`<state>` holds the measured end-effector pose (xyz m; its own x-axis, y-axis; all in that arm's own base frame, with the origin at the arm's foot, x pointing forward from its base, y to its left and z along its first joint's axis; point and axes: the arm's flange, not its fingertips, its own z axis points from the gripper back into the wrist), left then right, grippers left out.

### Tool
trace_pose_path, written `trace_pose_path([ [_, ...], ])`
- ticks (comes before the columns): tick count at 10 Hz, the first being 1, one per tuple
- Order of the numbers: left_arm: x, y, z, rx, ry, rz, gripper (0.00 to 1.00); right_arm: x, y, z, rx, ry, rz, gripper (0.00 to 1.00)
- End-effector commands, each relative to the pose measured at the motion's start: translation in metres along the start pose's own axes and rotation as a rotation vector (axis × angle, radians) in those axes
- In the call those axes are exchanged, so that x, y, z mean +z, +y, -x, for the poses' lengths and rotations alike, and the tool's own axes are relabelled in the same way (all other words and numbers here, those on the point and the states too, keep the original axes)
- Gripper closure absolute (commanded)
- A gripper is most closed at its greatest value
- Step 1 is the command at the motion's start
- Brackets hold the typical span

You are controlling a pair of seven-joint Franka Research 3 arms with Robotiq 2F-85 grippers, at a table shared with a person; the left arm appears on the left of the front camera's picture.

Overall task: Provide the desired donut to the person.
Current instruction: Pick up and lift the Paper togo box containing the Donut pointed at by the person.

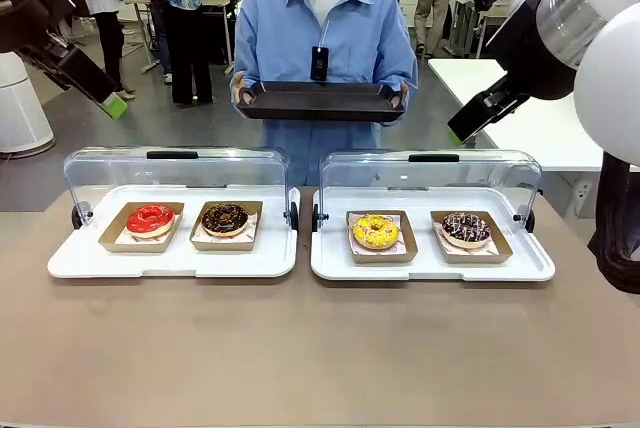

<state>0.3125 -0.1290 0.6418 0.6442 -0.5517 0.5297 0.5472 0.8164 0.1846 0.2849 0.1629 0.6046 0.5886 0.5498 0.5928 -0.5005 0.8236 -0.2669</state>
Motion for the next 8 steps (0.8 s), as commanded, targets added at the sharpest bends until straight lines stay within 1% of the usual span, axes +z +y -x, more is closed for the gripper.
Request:
trace_pose_path([
  [1,0.002,0.0,-0.001,0.0,-0.005,-0.001,0.0,0.003,0.0,0.0,0.0,0.001,0.001,0.0],
  [2,0.002,0.024,0.002,-0.101,-0.077,0.203,0.0,-0.001,-0.028,0.018,0.081,-0.07,-0.275,0.0],
  [3,-0.001,0.042,0.008,-0.236,-0.166,0.389,0.0,-0.005,-0.046,0.032,0.18,-0.151,-0.424,0.0],
  [4,-0.009,0.057,0.013,-0.328,-0.268,0.529,0.0,-0.013,-0.065,0.043,0.231,-0.259,-0.538,0.0],
  [5,-0.016,0.07,0.02,-0.375,-0.351,0.614,0.0,-0.02,-0.08,0.05,0.219,-0.314,-0.591,0.0],
  [6,-0.023,0.083,0.023,-0.423,-0.423,0.633,0.0,-0.028,-0.097,0.058,0.211,-0.378,-0.616,0.0],
  [7,-0.034,0.098,0.024,-0.436,-0.476,0.607,0.0,-0.037,-0.114,0.07,0.183,-0.422,-0.605,0.0],
  [8,-0.041,0.105,0.036,-0.42,-0.513,0.56,0.0,-0.042,-0.127,0.083,0.14,-0.456,-0.595,0.0],
])
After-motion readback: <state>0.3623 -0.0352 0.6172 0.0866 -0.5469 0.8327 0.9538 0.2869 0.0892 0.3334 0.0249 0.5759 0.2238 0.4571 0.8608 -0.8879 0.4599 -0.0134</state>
